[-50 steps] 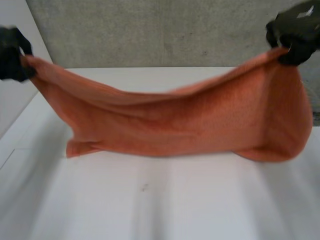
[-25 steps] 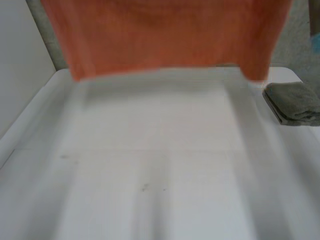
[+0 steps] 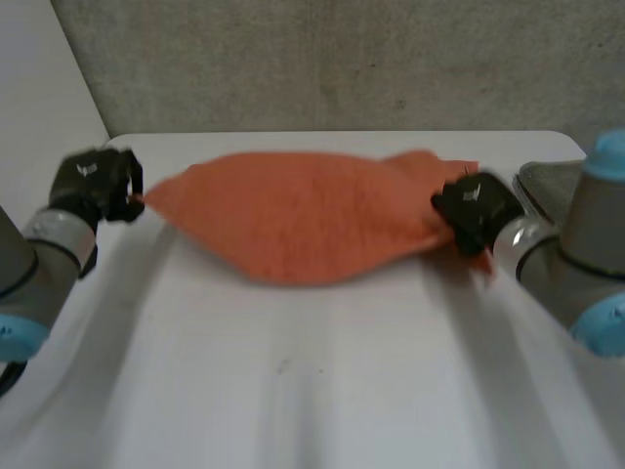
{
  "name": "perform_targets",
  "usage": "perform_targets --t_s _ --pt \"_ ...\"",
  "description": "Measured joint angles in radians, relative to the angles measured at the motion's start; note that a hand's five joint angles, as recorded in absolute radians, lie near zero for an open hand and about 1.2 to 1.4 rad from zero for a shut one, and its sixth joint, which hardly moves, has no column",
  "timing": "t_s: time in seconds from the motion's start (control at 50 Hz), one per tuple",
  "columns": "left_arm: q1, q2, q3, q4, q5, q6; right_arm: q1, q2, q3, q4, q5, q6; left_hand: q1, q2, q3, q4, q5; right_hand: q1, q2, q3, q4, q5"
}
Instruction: Fold the laundry.
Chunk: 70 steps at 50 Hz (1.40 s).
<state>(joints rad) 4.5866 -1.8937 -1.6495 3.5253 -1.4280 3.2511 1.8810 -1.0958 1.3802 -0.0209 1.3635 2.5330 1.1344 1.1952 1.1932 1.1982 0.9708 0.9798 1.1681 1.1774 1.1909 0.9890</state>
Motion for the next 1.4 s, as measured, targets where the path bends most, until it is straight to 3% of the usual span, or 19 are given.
perform_targets --t_s 0.16,0.26,0.3,0.4,0.62,0.8,0.86,1.06,1.4 --pt "0.036 0.008 -0.15 -0.007 0.004 0.143 -0.004 0.019 0.202 -0.032 -0.007 -0.035 0.0 0.0 0.0 0.0 0.0 0.0 0.0 0.0 0.0 0.0" --pt "0.086 0.091 -0.209 -0.009 0.005 0.211 -0.011 -0.018 0.28 -0.039 -0.029 -0.023 0.0 0.0 0.0 0.0 0.0 -0.006 -0.011 -0.012 -0.01 -0.007" --pt "0.103 0.121 -0.222 -0.009 0.007 0.217 -0.019 -0.049 0.306 -0.047 -0.045 -0.003 0.0 0.0 0.0 0.0 0.0 -0.316 -0.385 -0.385 -0.395 -0.364" --pt "0.131 0.172 -0.237 -0.009 0.016 0.216 -0.05 -0.112 0.348 -0.083 -0.073 0.069 0.0 0.0 0.0 0.0 0.0 -0.504 -0.612 -0.633 -0.644 -0.616" --pt "0.165 0.195 -0.24 -0.009 0.049 0.167 -0.209 -0.174 0.356 -0.099 -0.078 0.287 0.0 0.0 0.0 0.0 0.0 -0.46 -0.558 -0.569 -0.583 -0.566" --pt "0.167 0.187 -0.239 -0.009 0.053 0.132 -0.313 -0.176 0.36 -0.047 -0.098 0.306 0.0 0.0 0.0 0.0 0.0 -0.321 -0.398 -0.407 -0.421 -0.419" --pt "0.167 0.185 -0.238 -0.008 0.052 0.131 -0.333 -0.173 0.371 -0.041 -0.127 0.311 0.0 0.0 0.0 0.0 0.0 -0.37 -0.461 -0.471 -0.481 -0.46" --pt "0.167 0.184 -0.237 -0.008 0.052 0.132 -0.35 -0.157 0.382 -0.041 -0.181 0.418 0.0 0.0 0.0 0.0 0.0 -0.451 -0.551 -0.571 -0.583 -0.551" --pt "0.177 0.183 -0.235 -0.008 0.052 0.131 -0.336 0.021 0.231 -0.043 -0.167 0.601 0.0 0.0 0.0 0.0 0.0 -0.491 -0.606 -0.619 -0.631 -0.6"
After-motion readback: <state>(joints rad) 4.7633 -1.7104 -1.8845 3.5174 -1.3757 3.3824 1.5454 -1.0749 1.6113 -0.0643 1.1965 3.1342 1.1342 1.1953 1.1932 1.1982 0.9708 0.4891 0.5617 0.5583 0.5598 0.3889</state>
